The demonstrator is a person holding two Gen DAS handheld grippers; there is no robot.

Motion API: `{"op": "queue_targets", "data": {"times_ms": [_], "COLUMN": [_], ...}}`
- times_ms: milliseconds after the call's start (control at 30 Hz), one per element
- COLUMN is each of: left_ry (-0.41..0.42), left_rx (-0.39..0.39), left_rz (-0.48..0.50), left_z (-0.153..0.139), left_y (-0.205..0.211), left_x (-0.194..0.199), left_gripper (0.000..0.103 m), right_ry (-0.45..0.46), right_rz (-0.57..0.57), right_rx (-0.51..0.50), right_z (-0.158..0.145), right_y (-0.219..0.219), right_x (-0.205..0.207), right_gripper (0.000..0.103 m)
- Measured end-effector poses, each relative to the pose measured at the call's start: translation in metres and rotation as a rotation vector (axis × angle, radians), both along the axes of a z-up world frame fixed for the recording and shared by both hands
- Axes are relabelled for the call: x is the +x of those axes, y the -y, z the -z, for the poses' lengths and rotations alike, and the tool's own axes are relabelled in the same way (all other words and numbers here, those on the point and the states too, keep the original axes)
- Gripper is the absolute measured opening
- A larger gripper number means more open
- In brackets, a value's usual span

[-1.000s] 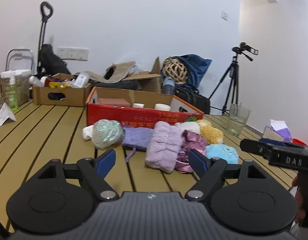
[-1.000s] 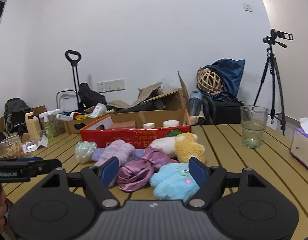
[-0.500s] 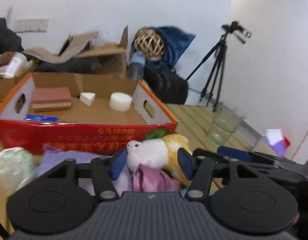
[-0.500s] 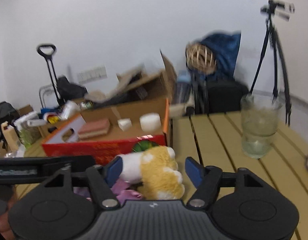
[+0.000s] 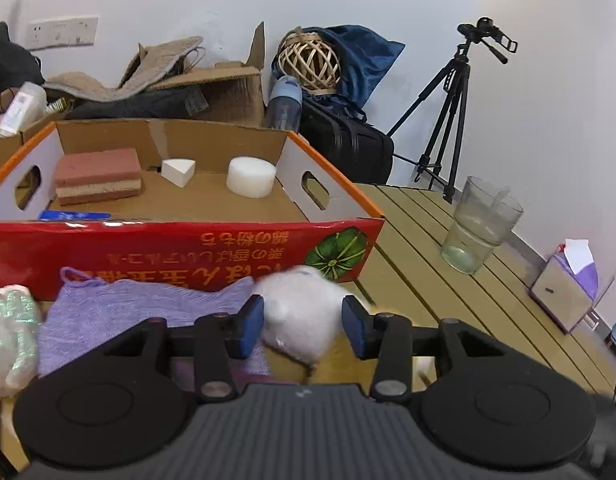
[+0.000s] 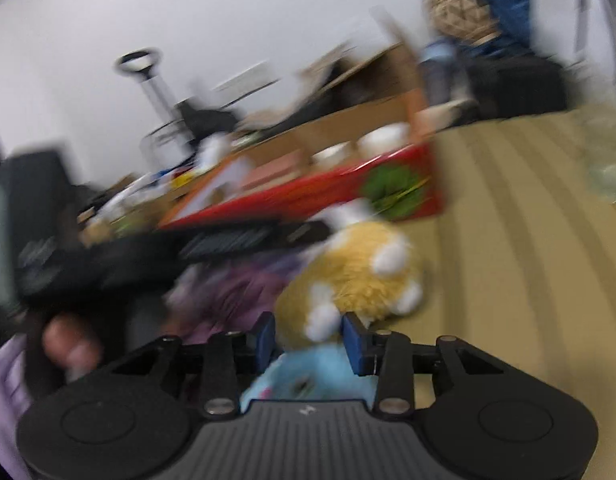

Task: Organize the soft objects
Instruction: 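Grasp the yellow-white plush toy with the right gripper and lift it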

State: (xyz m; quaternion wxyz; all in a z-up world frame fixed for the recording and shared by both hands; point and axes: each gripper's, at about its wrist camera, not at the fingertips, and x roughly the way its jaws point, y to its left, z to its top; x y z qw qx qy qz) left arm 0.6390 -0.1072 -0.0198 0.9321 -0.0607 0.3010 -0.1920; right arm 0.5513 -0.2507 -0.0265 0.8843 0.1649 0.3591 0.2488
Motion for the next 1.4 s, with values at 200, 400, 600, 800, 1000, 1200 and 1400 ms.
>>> {"op": "queue_targets", "data": {"times_ms": [200, 400, 600, 800, 1000, 1200, 1400], "left_ry": [0.111, 0.042, -0.06, -0.045, -0.026, -0.121, -0.153], "left_rx": [-0.012, -0.161, -0.107, -0.159, -0.259, -0.226, -0.26], "left_rz": [-0.038, 0.018, 0.028, 0.064, 0.105, 0.098, 0.089], "left_z": [-0.022, -0.033, 0.005, 0.013, 0.001, 0.014, 0.019], "left_y": [-0.028, -0.045, -0.031, -0.041, -0.038, -0.02, -0.016], "left_x": [-0.049, -0.081, -0.057, -0.058, -0.065, -0.053, -0.048], "left_gripper": [0.061, 0.06, 0.05, 0.052, 0.064, 0.051, 0.045], "right_ry": [0.082, 0.18, 0.063, 0.004, 0.055, 0.045, 0.05], "right_rz": [-0.073, 0.14, 0.176, 0.196, 0.298, 0.347, 0.333], "right_rx": [0.006, 0.057, 0.039, 0.125, 0.079, 0.104, 0.102], "right_z": [-0.021, -0.04, -0.008, 0.014, 0.012, 0.015, 0.016], "right_y": [-0.007, 0.034, 0.021, 0.036, 0.043, 0.056, 0.058], "right_x": [-0.027, -0.024, 0.025, 0.008, -0.011, -0.013, -0.016], "right_gripper": [0.038, 0.055, 0.055, 0.042, 0.04, 0.04, 0.04]}}
